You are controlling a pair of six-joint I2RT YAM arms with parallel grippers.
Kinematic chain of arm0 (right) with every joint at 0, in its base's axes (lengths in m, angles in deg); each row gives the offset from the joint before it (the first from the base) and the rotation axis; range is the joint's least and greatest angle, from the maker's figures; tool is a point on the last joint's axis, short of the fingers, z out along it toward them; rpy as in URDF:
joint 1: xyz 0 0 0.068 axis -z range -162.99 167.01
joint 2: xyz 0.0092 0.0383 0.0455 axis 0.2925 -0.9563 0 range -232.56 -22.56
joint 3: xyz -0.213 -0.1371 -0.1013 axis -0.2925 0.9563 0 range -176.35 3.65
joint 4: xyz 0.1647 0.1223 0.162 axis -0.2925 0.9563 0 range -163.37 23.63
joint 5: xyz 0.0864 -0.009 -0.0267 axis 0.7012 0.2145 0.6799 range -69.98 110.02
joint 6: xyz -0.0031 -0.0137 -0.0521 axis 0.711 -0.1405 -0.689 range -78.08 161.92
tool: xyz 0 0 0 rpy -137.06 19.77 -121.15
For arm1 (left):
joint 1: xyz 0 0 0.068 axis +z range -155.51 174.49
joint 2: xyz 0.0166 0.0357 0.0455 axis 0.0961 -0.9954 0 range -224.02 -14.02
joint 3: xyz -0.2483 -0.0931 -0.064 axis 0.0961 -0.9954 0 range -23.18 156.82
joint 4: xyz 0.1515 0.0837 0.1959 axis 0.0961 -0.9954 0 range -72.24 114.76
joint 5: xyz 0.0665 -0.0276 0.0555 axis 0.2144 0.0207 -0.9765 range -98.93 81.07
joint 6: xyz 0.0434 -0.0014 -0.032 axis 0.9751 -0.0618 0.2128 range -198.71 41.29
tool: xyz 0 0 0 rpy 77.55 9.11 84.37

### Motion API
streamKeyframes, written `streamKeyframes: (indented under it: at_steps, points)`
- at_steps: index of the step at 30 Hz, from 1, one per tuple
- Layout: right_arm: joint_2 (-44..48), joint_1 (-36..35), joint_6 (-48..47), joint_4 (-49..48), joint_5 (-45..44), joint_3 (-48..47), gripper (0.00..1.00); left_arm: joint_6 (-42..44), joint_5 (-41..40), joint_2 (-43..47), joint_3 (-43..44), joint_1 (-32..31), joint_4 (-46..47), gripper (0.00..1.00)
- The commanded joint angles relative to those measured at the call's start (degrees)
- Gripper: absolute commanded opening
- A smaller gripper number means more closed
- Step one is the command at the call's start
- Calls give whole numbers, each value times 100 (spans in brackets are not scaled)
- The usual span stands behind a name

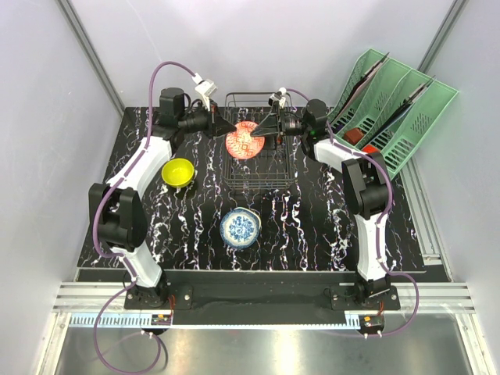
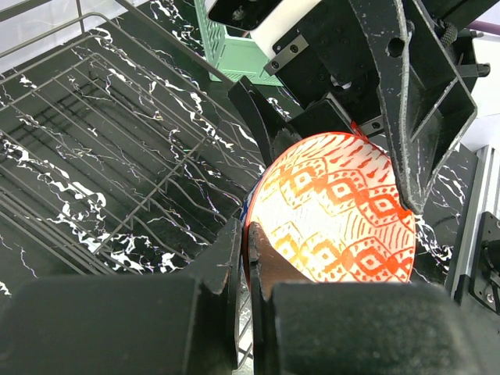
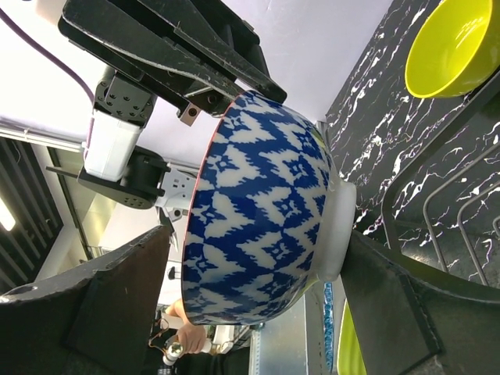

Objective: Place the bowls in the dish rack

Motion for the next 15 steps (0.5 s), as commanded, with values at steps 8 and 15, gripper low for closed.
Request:
streamKeyframes:
  at_steps: [8, 15]
  points:
    - [124, -33, 42, -350, 181, -80, 68, 163, 49, 307, 130, -23, 284, 0]
    - [62, -33, 579, -1054, 357, -98, 29, 181, 58, 280, 103, -14, 275, 0]
